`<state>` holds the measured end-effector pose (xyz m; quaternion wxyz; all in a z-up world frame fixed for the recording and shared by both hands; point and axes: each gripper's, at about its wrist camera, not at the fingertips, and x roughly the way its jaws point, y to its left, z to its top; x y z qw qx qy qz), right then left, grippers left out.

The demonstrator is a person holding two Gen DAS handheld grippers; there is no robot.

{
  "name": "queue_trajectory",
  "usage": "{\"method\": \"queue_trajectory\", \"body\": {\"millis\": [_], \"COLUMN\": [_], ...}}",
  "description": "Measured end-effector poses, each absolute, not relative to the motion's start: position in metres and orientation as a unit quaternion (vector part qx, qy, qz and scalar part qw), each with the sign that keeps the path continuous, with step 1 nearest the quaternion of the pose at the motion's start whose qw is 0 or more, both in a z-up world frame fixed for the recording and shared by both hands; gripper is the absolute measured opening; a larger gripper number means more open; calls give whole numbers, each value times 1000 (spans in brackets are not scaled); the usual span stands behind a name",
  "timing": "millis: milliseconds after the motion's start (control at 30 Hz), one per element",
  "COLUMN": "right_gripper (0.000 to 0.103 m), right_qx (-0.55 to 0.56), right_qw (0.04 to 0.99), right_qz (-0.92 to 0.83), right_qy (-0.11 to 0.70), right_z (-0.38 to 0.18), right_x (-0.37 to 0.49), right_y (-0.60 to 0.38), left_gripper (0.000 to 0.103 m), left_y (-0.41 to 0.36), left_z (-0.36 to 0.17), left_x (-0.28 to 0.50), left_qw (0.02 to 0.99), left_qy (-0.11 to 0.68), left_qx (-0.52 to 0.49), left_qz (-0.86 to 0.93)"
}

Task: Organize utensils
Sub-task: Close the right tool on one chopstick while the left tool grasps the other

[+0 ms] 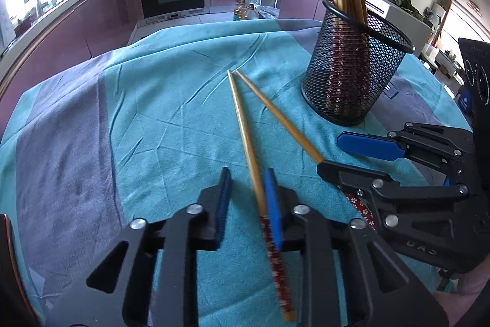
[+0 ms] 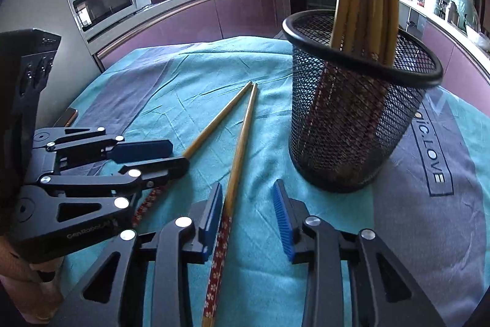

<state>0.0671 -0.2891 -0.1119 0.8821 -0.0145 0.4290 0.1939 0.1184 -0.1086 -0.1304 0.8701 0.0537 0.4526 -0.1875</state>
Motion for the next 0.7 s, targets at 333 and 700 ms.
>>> {"method": "queue_trajectory", "body": {"millis": [333, 700], "right_gripper": [6, 11], "right_qx": [16, -12], "right_qw": [875, 875], "right_qz": [200, 196], "right_qy": [441, 442], "right_z": [-113, -112], "right_x": [54, 56], "right_y": [-308, -293], "left_gripper": [8, 19], "left_y": [-96, -106], "left_z": [-131, -129], "left_x": [105, 110], "left_qw": [865, 865], "left_qy": [461, 458], "left_qx": [35, 63], "left_qz": [-193, -198]}}
